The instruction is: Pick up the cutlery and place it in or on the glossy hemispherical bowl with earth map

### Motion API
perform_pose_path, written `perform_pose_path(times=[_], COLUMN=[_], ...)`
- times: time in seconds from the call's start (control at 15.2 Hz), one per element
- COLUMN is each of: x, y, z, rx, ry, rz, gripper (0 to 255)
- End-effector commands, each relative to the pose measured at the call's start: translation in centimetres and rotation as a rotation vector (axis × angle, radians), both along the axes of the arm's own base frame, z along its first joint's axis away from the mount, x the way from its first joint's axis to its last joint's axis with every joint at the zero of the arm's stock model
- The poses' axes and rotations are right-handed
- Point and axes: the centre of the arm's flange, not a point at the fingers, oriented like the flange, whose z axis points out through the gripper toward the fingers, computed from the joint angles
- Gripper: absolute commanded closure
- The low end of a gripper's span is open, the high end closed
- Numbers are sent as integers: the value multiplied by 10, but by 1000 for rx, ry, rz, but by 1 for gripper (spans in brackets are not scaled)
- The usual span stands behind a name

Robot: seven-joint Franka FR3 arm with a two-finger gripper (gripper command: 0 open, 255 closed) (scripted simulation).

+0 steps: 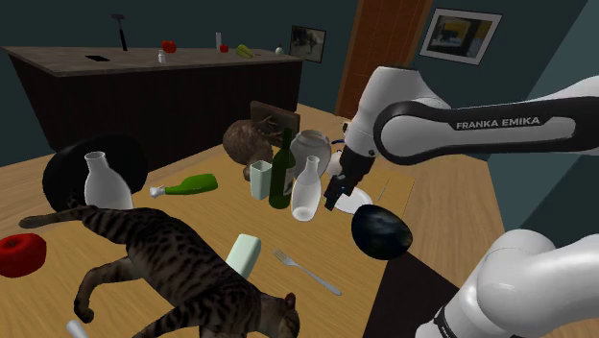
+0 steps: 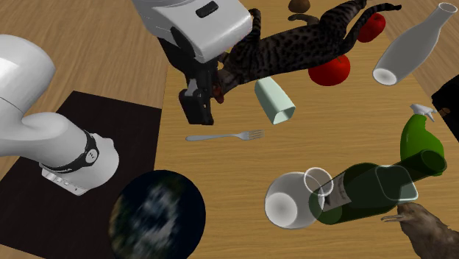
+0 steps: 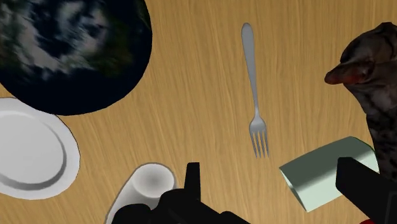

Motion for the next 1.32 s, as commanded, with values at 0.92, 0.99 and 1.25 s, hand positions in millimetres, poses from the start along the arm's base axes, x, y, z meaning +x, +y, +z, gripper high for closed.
perform_pose_path(times=[0.92, 0.99, 1.25], x=[51, 55, 57], y=[77, 81, 83], z=[-189, -201, -222], rx=[-25, -27, -27], ry=[37, 39, 40], rz=[-71, -76, -77], gripper=[0, 0, 0])
